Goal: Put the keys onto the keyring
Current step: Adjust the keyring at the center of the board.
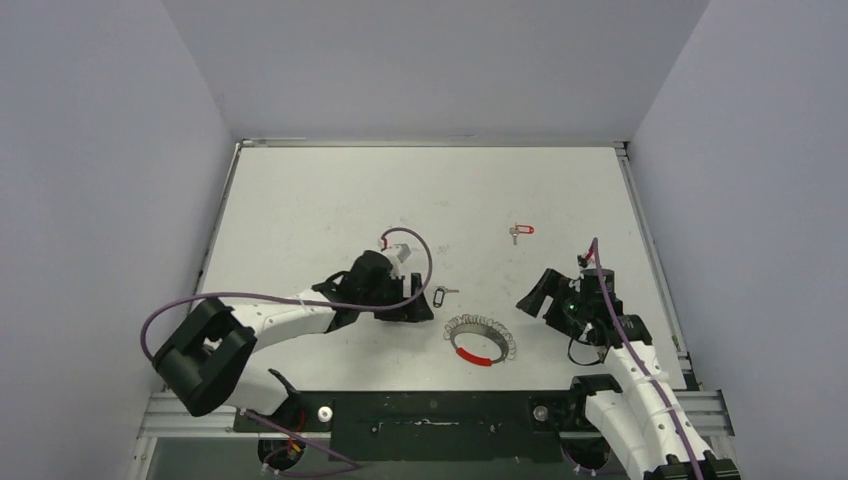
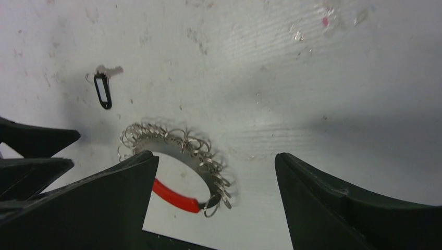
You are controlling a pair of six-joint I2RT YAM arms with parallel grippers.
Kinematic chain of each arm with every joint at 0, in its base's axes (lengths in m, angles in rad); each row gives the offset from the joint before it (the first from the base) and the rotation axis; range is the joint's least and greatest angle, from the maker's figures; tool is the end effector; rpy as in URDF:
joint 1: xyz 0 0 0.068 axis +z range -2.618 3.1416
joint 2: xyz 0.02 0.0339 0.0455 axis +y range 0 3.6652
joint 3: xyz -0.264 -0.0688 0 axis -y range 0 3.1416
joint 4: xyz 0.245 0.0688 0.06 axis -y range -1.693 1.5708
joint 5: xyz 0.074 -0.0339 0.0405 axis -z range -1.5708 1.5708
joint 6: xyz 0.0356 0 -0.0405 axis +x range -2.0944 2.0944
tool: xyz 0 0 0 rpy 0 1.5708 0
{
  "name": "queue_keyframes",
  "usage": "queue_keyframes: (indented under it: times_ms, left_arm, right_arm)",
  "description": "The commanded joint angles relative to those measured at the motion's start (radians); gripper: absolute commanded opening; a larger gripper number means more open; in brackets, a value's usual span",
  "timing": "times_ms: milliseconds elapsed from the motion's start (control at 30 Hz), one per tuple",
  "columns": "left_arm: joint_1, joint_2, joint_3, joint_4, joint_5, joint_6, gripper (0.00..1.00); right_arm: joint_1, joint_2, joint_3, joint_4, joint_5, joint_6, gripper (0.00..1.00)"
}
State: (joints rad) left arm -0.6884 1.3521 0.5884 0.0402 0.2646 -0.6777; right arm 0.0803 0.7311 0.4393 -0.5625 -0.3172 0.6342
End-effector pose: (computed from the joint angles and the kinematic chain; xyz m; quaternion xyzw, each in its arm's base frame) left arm 0.1967 -0.1739 0.1734 0.0591 0.9033 -0.3505 0.2402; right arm 0.1448 0.0228 0.1954 0.1996 0.9047 0.2596 0.2726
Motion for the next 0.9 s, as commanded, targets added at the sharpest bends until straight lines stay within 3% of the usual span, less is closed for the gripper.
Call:
queue_keyframes:
  times_ms: [0, 67, 200, 433, 567, 667, 733, 867]
  left_arm:
    - [-0.144, 0.129, 0.082, -0.019, -0.104, -0.049, 0.73]
    - [-0.208, 0.191, 0.109, -0.006, -0.114, -0.062, 0.65]
    - [-0.255, 0.281, 0.157, -0.003, -0.124, -0.079, 0.63]
    - [-0.261, 0.332, 0.185, 0.016, -0.142, -0.077, 0.49]
    - [-0.258, 0.307, 0.193, -0.017, -0.201, -0.073, 0.36]
    - [-0.249, 0.285, 0.191, -0.036, -0.235, -0.072, 0.18]
    - [-0.239, 0.266, 0.183, -0.039, -0.255, -0.074, 0.12]
    - [-0.228, 0.214, 0.156, -0.086, -0.315, -0.077, 0.11]
  right_arm:
    - [0.035, -0.022, -0.029, -0.102, -0.145, 0.029, 0.82]
    - [0.060, -0.028, -0.051, -0.117, -0.163, 0.039, 0.76]
    - [0.124, -0.044, -0.097, -0.110, -0.162, 0.072, 0.64]
    - [0.172, 0.001, -0.169, 0.024, -0.175, 0.139, 0.57]
    - [0.190, 0.083, -0.178, 0.176, -0.187, 0.173, 0.42]
    - [0.216, 0.166, -0.173, 0.301, -0.181, 0.203, 0.30]
    - [0.258, 0.235, -0.155, 0.382, -0.167, 0.215, 0.29]
    - [0.382, 0.405, -0.028, 0.408, -0.108, 0.134, 0.30]
